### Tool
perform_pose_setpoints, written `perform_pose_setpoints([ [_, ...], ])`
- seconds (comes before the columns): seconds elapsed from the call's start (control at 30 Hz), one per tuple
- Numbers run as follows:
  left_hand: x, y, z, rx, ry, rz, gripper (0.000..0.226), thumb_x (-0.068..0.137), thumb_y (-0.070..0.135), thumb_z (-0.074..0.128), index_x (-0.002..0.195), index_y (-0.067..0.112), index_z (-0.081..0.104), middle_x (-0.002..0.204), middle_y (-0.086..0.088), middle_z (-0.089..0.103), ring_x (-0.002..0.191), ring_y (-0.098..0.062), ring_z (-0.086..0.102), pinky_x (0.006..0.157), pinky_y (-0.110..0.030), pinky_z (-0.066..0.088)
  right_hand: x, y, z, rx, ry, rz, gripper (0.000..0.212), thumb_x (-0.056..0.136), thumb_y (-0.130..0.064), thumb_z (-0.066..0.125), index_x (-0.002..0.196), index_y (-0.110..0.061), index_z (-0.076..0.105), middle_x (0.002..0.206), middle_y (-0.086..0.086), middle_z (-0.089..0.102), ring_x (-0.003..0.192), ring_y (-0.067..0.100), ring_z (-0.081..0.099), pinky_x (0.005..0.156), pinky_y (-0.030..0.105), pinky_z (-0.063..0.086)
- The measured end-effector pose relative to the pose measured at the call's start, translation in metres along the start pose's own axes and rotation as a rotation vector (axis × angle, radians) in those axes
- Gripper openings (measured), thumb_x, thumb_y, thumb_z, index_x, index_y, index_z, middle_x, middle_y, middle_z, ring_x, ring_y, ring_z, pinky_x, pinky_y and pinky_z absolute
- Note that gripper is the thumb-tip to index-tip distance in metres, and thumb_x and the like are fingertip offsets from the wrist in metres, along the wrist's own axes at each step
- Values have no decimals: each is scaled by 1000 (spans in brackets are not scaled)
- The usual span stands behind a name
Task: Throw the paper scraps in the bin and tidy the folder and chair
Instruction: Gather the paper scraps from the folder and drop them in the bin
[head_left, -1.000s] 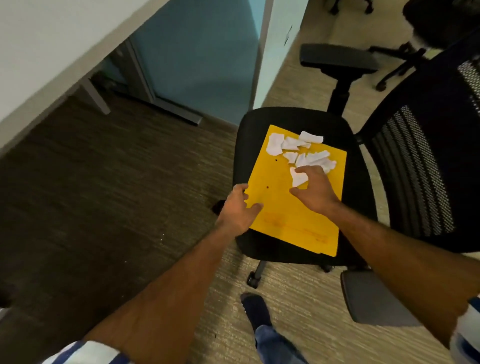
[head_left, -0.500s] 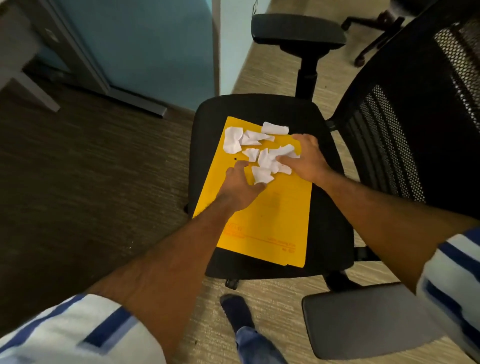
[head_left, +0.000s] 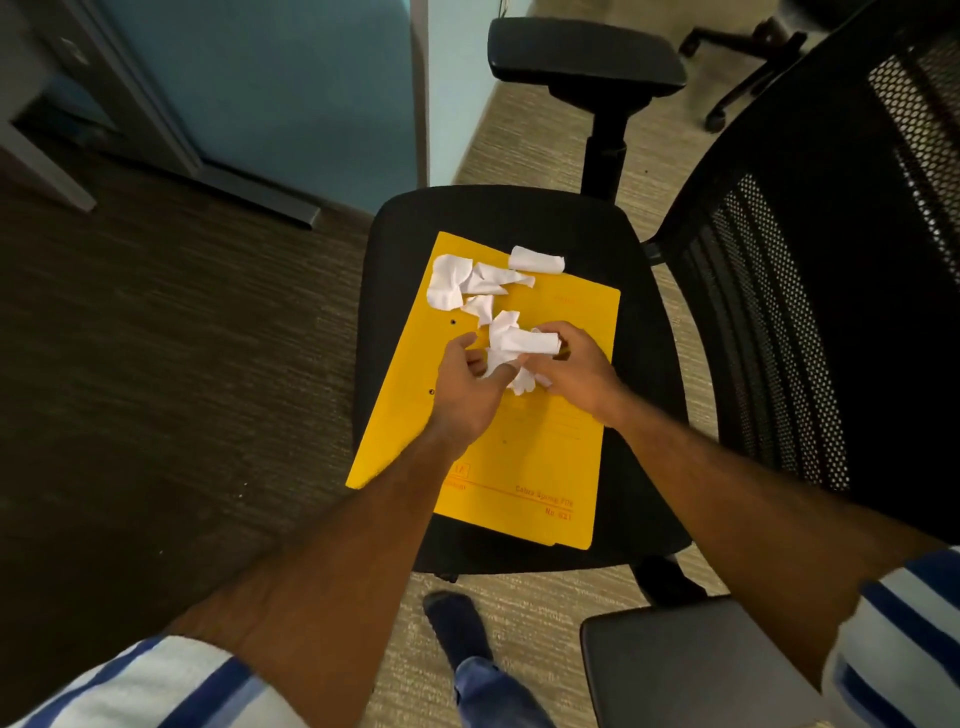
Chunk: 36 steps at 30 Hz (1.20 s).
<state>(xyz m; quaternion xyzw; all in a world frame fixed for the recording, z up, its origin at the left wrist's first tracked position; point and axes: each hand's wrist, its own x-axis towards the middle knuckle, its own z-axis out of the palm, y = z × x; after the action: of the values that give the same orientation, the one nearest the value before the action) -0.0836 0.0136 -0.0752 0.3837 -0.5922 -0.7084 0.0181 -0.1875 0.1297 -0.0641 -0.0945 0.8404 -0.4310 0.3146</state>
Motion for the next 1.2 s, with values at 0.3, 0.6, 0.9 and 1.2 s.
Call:
perform_pose_setpoints([
  [0.3, -19, -10, 1, -159, -50, -4, 43, 90, 22, 65, 132, 19, 54, 121, -9, 65, 111, -27, 64, 94, -42, 55, -27, -3, 35, 457, -30, 107, 32, 86, -4, 55, 110, -26, 58, 111, 5, 66, 95, 21, 66, 65, 32, 58],
  [0.6, -32, -18, -14, -237, -16, 35, 24, 90, 10, 60, 111, 22, 62, 107, 1, 65, 96, -15, 61, 67, -16, 51, -53, -10, 58, 528, 22, 63, 33, 82, 5, 49, 102, -19, 62, 104, 10, 66, 89, 22, 62, 70, 32, 52],
  [0.9, -64, -43, -85, -263, 104, 109, 24, 90, 0, 59, 100, 21, 62, 96, 1, 65, 89, -13, 61, 70, -17, 52, -86, -29, 130, 440, -31, 14, 33, 79, 5, 49, 96, -19, 63, 93, 3, 69, 80, 15, 63, 61, 21, 53],
  [1.2, -123, -90, -202, -334, 293, 96, 21, 91, -3, 56, 109, 8, 60, 100, -5, 66, 85, -10, 63, 71, -17, 54, -135, -49, 248, 324, -249, -4, 32, 79, 10, 47, 95, -14, 61, 80, 1, 64, 56, -2, 58, 46, 14, 43],
])
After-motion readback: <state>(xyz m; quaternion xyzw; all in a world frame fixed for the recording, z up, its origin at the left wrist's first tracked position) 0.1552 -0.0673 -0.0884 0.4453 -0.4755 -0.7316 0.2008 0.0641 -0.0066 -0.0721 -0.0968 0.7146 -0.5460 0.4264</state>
